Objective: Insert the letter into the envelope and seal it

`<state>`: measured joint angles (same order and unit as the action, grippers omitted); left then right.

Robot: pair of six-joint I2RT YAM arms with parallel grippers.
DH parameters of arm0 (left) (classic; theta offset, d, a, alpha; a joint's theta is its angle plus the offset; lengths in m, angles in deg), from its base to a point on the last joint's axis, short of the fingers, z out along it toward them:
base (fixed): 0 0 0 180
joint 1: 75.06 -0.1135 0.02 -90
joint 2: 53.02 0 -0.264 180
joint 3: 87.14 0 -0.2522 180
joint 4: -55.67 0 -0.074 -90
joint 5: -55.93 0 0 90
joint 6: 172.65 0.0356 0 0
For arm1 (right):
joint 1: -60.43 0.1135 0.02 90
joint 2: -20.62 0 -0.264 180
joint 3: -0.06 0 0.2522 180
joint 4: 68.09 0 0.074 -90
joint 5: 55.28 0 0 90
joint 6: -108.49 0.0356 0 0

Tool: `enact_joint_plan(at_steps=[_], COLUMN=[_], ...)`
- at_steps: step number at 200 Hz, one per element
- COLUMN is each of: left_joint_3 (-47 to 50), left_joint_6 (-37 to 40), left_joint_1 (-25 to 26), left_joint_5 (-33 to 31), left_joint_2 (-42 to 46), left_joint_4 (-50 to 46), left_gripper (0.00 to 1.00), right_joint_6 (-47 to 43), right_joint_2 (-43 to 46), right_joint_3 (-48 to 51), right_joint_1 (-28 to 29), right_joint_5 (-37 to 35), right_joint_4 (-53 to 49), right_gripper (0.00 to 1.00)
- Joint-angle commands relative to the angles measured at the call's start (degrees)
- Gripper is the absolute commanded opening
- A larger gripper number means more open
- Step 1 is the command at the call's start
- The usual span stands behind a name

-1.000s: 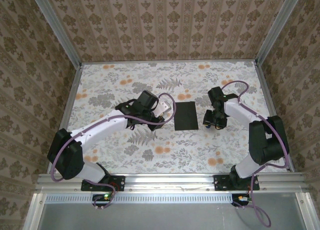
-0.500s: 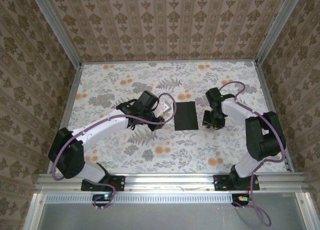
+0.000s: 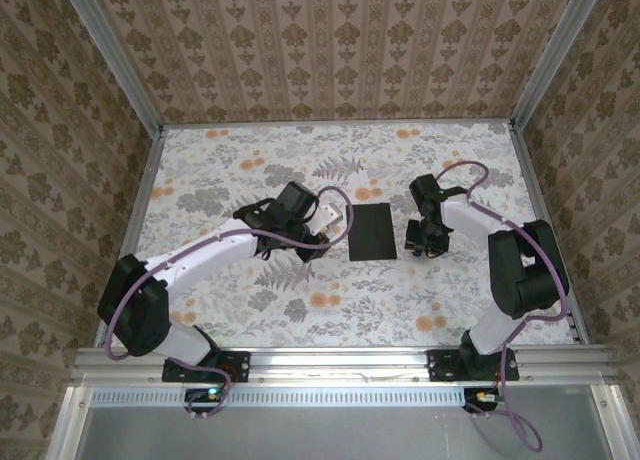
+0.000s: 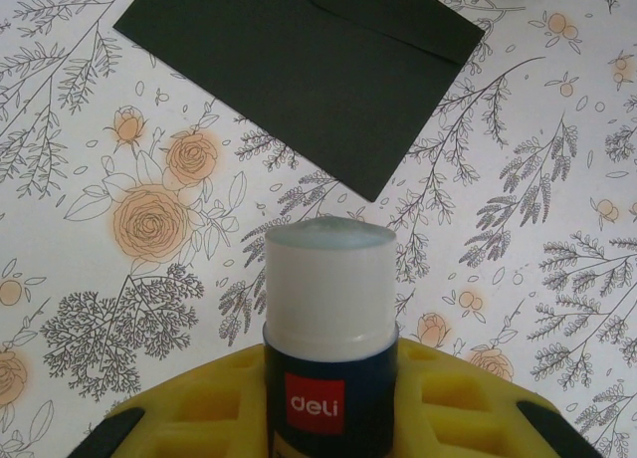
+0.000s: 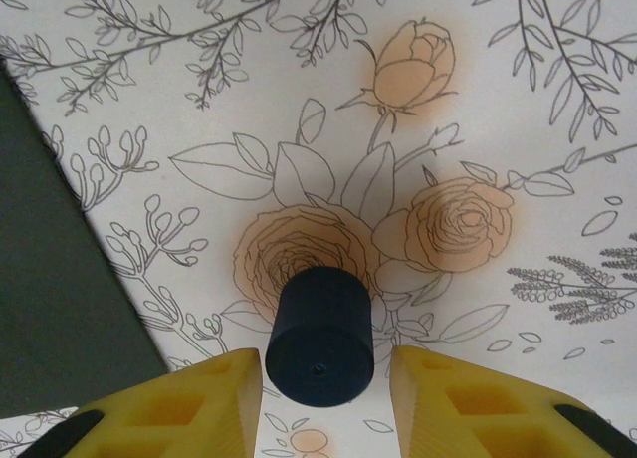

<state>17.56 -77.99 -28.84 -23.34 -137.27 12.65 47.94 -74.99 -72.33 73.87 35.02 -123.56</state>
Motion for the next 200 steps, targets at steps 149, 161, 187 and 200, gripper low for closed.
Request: enact_joint_plan(at_steps=[149, 161, 187, 200], left_joint_3=[-2.3, -2.3, -2.9, -3.4], left_joint_6=[0.9, 1.0, 0.8, 0.9], left_joint_1=[-0.4, -0.4, -0.4, -0.6], left_joint_5=[3.7, 4.5, 6.4, 7.8], left_joint_2=[-2.3, -2.5, -3.0, -3.5], left_joint_4=[-1.3, -1.4, -2.7, -3.5], left_gripper=[0.0, 0.0, 0.0, 0.0], right_joint_6=[-2.6, -2.7, -2.9, -2.8], right_joint_2=[-2.4, -2.0, -0.1, 1.1], right_joint_3=[-4.2, -4.4, -4.6, -4.7], right_joint_1=[0.6, 0.6, 0.7, 0.6], right_joint_5=[-2.6, -2.4, -1.7, -1.3], right_joint_4=[-0.8, -1.2, -2.1, -2.6], right_gripper=[0.26, 0.25, 0.24, 0.24])
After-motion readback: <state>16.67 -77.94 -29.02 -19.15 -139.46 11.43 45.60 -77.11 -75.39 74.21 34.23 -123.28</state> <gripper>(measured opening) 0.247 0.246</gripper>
